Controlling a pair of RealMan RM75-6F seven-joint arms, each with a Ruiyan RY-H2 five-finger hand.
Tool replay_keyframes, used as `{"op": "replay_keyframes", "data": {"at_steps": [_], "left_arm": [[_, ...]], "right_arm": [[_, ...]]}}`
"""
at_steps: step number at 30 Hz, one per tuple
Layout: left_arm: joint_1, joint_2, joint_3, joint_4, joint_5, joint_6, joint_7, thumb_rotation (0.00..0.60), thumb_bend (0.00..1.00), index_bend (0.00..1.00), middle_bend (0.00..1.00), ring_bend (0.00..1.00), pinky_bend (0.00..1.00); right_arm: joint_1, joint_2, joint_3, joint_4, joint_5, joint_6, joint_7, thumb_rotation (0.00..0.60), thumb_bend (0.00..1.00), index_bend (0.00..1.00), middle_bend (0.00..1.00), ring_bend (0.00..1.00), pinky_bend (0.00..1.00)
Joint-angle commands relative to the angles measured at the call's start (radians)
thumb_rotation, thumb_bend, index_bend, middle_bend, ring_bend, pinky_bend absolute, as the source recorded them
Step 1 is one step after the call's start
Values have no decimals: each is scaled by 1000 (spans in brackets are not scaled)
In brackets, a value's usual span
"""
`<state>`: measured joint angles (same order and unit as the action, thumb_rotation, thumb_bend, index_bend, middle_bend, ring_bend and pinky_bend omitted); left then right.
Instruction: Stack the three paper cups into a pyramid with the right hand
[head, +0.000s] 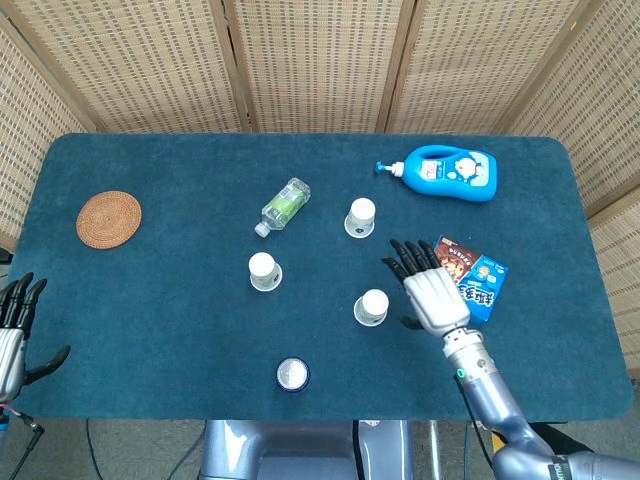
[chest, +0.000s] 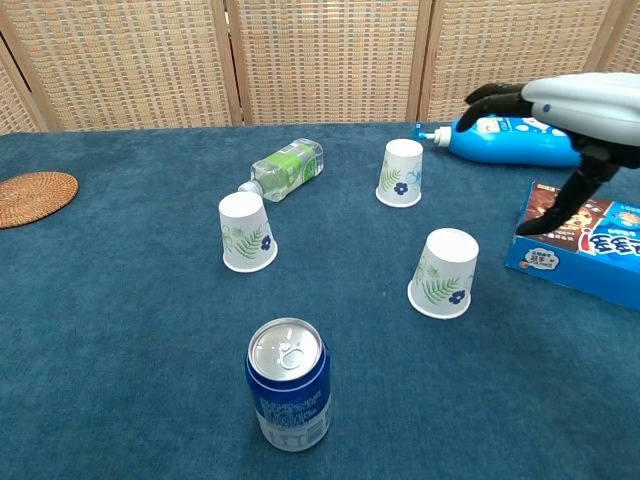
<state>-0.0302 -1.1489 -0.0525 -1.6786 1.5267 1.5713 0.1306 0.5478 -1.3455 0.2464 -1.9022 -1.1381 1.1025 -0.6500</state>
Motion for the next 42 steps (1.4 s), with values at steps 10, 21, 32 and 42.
{"op": "replay_keyframes", "data": {"at_steps": [10,21,32,42], "left_arm": [[-2,7,-3,-2,-6,-1,-23,600,236,0,0,0,66],[-18,12,-12,13,-37,-39,-63,600,236,0,0,0,66],[-37,1,-15,34,-69,-81,-68,600,236,0,0,0,66],[-46,-6,-18,48,-97,-107,-72,600,236,0,0,0,66]], "right_arm": [[262,-135,139,103,306,-71,-144,600,118,208,0,0,93],[479,-301,183,325,465,-134,-151,600,118,207,0,0,95],[615,-448,182,550,483,-223,-61,600,118,207,0,0,95],[696,-533,177,719,474,-293,15,600,118,230,0,0,96]]}}
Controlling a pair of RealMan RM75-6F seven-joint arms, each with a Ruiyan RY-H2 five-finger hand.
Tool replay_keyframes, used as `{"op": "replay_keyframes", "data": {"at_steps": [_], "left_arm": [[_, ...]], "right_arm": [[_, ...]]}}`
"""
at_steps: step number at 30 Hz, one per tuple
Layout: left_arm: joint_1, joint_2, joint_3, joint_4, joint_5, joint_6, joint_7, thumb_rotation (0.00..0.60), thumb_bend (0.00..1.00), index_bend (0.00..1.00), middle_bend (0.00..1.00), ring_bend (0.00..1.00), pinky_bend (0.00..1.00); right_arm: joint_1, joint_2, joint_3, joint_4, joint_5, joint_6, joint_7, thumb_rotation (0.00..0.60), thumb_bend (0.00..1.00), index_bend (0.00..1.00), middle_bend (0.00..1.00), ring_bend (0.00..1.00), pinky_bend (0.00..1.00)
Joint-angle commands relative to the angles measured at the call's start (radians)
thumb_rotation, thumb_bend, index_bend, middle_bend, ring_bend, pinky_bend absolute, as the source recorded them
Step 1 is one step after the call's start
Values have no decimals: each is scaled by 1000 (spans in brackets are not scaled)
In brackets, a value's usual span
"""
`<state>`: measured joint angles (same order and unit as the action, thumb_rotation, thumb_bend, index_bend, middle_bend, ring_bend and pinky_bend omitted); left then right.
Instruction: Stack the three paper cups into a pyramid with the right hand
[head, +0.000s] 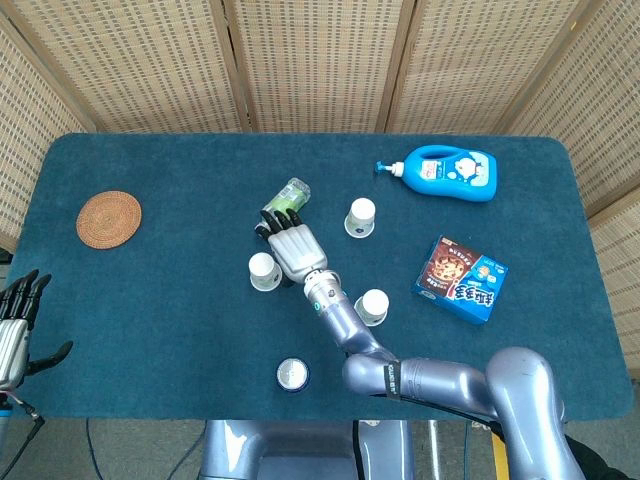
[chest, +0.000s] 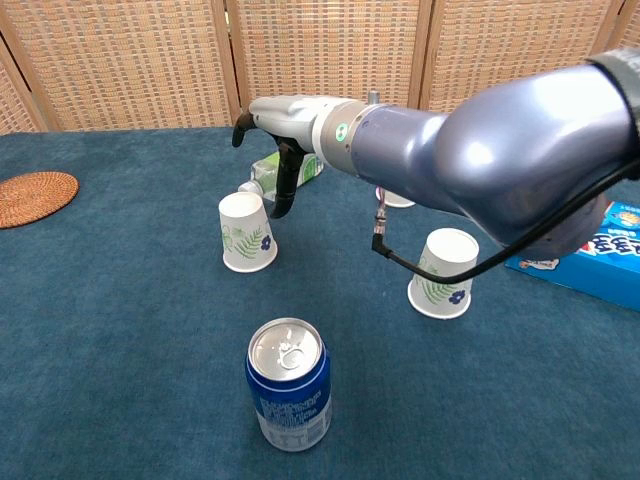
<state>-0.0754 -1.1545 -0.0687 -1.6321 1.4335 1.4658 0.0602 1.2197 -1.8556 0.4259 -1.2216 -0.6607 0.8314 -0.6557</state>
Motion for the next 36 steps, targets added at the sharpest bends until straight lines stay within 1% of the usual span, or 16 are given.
{"op": "replay_keyframes", "data": {"at_steps": [1,9,20,22,24,29,36], "left_arm": [[-1,-1,-2,2,-6,-3,-2,600,236,0,0,0,66],[-6,-2,0,10,-19,-19,-4,600,236,0,0,0,66],[-7,0,2,7,-15,-15,-8,600,237,0,0,0,66],[-6,1,3,7,-17,-15,-9,600,237,0,0,0,66],[-6,2,2,8,-18,-14,-11,600,237,0,0,0,66],[-6,4,2,7,-15,-12,-15,600,236,0,0,0,66],[-4,7,6,1,-5,-4,-19,600,236,0,0,0,66]], "right_arm": [[29,-29,-3,51,-3,-28,26,600,118,235,0,0,96],[52,-79,-33,142,0,-76,67,600,118,269,0,0,97],[73,-132,-44,239,-22,-109,115,600,117,280,0,0,99],[74,-140,-44,252,-28,-108,123,600,117,322,0,0,106],[75,-147,-45,261,-35,-105,131,600,117,394,0,0,116],[73,-161,-47,278,-52,-101,146,600,114,500,5,0,128],[68,-143,-39,225,-73,-45,126,600,116,623,71,0,157]]}}
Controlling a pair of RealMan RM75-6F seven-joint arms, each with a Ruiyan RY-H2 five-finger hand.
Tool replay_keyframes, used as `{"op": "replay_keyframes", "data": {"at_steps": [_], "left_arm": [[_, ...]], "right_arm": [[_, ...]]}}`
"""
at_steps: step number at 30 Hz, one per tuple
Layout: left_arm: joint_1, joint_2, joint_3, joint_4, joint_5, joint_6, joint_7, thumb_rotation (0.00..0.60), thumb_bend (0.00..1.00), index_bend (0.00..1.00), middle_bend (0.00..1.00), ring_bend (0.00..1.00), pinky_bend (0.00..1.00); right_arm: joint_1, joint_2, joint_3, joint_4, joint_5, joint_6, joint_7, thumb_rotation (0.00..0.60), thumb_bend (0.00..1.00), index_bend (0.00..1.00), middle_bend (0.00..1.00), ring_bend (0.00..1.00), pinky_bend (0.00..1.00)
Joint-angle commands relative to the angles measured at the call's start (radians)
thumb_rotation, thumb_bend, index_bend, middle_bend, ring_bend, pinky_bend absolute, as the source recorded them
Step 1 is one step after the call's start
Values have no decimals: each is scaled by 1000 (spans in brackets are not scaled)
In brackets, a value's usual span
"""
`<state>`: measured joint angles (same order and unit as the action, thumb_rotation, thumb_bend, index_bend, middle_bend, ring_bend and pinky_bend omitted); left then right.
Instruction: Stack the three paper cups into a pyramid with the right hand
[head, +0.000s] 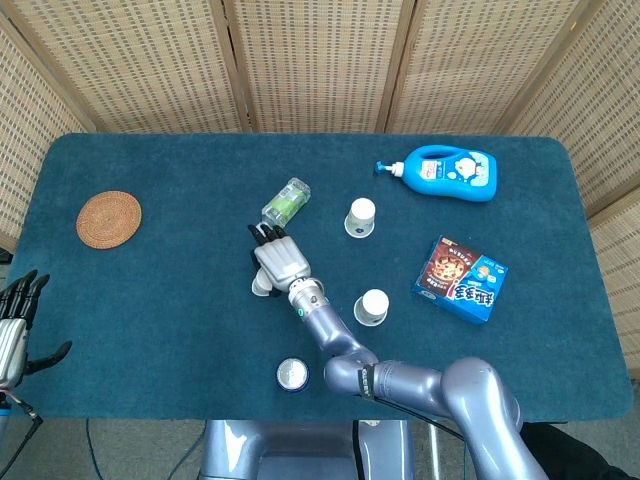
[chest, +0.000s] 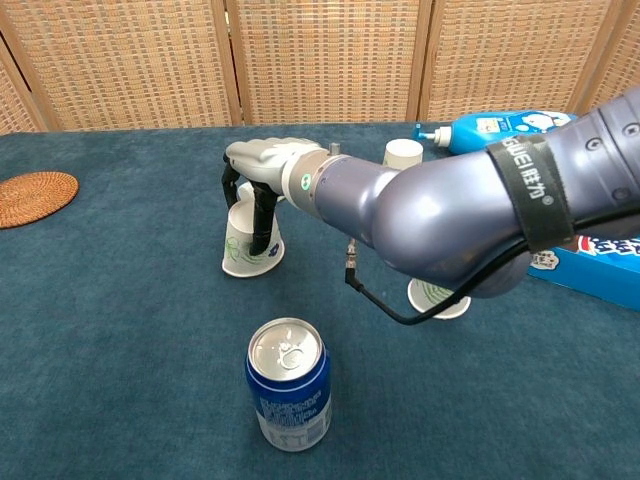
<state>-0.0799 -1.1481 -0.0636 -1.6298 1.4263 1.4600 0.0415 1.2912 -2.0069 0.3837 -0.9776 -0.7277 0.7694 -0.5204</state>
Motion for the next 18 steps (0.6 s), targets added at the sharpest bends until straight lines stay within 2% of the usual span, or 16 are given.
{"op": "replay_keyframes", "data": {"at_steps": [1,11,18], "left_arm": [[1,1,1,-2,3,3,-1,600,237,0,0,0,66],[2,3,4,-3,10,8,-5,600,236,0,0,0,66],[3,4,4,-6,17,16,-5,600,236,0,0,0,66]], "right_arm": [[-5,10,3,-26,-7,22,-12,600,117,632,77,0,161],[-16,64,15,-92,17,62,-65,600,117,626,77,0,163],[-68,166,3,-178,57,135,-132,600,118,626,74,0,161]]}}
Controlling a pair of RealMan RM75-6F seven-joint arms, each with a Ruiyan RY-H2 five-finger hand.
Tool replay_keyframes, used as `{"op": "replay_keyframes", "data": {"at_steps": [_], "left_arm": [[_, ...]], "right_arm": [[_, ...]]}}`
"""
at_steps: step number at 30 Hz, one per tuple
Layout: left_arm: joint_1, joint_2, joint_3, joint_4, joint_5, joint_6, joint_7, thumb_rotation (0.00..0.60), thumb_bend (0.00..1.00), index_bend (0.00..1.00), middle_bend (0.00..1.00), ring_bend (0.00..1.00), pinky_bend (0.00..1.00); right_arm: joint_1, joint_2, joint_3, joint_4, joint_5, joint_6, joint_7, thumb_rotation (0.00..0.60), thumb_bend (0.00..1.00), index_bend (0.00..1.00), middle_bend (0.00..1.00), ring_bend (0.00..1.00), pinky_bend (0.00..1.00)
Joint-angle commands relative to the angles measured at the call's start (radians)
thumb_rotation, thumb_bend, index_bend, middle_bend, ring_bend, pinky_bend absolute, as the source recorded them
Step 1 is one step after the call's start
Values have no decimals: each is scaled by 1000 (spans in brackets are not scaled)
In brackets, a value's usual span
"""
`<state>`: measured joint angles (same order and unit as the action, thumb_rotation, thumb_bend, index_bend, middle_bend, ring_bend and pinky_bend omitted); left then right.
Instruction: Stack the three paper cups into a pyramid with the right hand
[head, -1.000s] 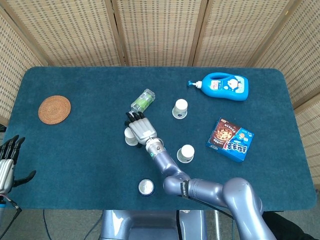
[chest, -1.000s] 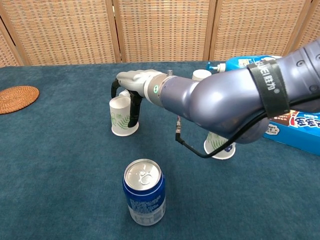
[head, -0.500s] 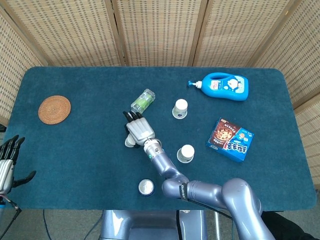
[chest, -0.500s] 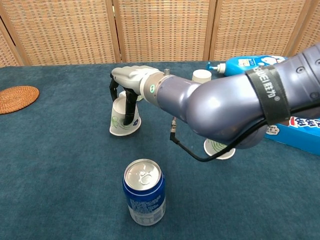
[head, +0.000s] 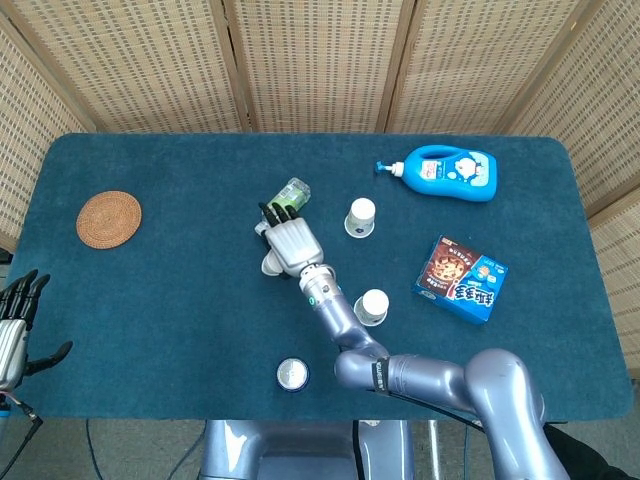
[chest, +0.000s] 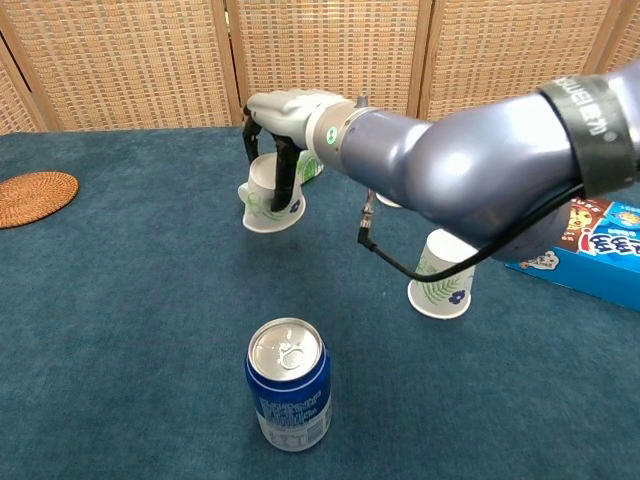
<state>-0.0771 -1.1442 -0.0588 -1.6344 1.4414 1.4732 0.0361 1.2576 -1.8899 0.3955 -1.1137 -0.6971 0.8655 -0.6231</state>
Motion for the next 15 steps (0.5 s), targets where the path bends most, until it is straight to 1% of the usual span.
{"op": "replay_keyframes", "data": {"at_steps": [1,4,6,10,12,15], "left_arm": [[1,1,0,-3,3,4,1,600,236,0,0,0,66],[2,2,3,-8,10,7,5,600,237,0,0,0,66],[2,2,5,-11,17,11,8,600,237,0,0,0,66],[5,3,11,-17,33,20,11,600,236,0,0,0,66],[7,4,18,-23,48,27,15,600,236,0,0,0,66],[10,5,22,-29,61,37,17,600,236,0,0,0,66]], "right_arm": [[-52,71,-18,-70,32,51,-39,600,117,626,74,0,161],[-90,129,-48,-144,65,72,-78,600,118,626,73,0,160],[-106,155,-58,-181,86,83,-93,600,118,625,72,0,158],[-136,190,-80,-233,106,106,-105,600,118,625,72,0,158],[-165,217,-104,-279,115,128,-110,600,117,625,72,0,158],[-189,236,-121,-330,110,153,-106,600,117,625,72,0,157]]}}
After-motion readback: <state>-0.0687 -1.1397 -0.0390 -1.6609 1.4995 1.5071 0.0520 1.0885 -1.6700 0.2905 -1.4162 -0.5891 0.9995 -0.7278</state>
